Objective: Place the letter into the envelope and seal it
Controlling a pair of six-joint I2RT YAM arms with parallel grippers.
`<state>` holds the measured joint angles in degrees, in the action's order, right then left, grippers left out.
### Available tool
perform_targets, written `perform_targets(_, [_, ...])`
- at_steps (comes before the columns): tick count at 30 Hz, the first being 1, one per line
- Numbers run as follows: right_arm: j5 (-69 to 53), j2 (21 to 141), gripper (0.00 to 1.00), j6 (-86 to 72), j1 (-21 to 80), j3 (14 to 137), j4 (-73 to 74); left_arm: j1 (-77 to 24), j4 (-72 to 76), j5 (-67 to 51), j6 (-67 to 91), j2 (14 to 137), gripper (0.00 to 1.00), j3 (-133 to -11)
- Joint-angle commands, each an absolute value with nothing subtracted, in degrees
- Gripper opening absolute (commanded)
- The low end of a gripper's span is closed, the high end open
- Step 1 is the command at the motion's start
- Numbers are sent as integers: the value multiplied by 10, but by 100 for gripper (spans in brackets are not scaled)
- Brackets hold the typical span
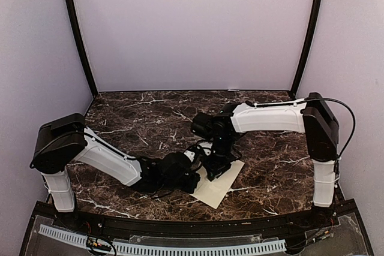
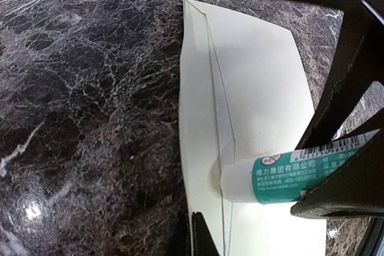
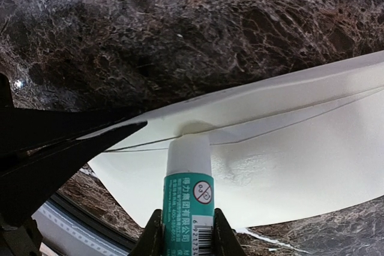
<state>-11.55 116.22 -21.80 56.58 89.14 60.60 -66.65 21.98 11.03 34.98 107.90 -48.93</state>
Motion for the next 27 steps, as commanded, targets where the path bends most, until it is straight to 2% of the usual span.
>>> perform_targets(1, [-122,1150,0,-207,572,867,604,-666,195,114,344,1064,0,-500])
perform_targets(9, [-8,1132,0,-204,508,822,599,-666,195,111,343,1063,0,-500])
perform_targets(15, [52,1136,0,-214,522,822,603,-666,195,113,344,1065,0,-501])
perform_targets(27, [-69,1103,0,-255,614,807,563,-666,192,119,356,1070,0,-504])
